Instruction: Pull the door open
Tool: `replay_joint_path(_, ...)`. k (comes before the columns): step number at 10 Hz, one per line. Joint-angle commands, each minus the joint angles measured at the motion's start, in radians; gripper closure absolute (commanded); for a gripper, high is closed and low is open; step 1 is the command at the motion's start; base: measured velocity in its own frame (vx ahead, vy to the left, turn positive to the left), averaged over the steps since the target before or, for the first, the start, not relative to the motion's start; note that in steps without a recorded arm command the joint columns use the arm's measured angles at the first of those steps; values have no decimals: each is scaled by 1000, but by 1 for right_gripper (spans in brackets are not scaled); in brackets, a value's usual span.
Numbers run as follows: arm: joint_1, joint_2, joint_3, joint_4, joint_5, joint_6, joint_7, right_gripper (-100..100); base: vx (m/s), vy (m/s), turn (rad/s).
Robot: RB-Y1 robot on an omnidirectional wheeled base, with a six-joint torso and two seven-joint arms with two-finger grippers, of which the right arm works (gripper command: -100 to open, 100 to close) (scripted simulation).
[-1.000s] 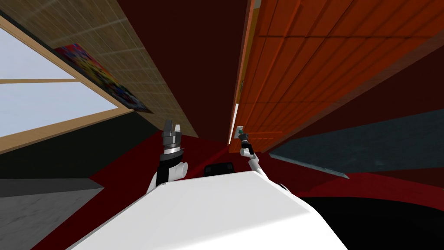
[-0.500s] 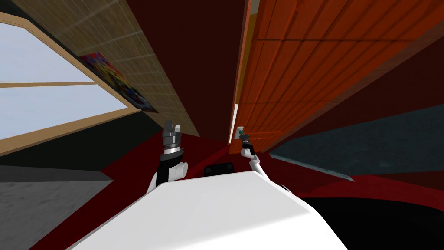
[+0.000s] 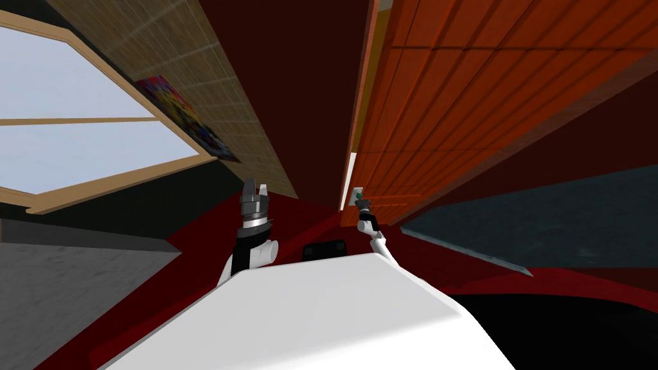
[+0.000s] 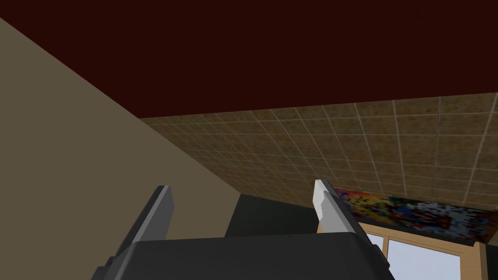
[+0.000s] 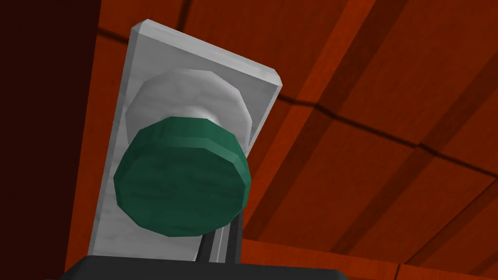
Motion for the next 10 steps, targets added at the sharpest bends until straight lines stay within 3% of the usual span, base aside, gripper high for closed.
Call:
replay_joint_path(1, -6, 13, 27, -17, -28, -2, -45, -100, -104, -35, 78)
replay_joint_path(3, 5, 12, 32, -33, -66, 2, -96, -100, -104, -48, 102)
replay_joint_path(7, 5, 12, 32, -33, -66, 2, -96, -100, -19, -2, -6)
replay_joint_path(10, 18, 11, 40, -53, -114, 7, -160, -100, -57, -31, 76)
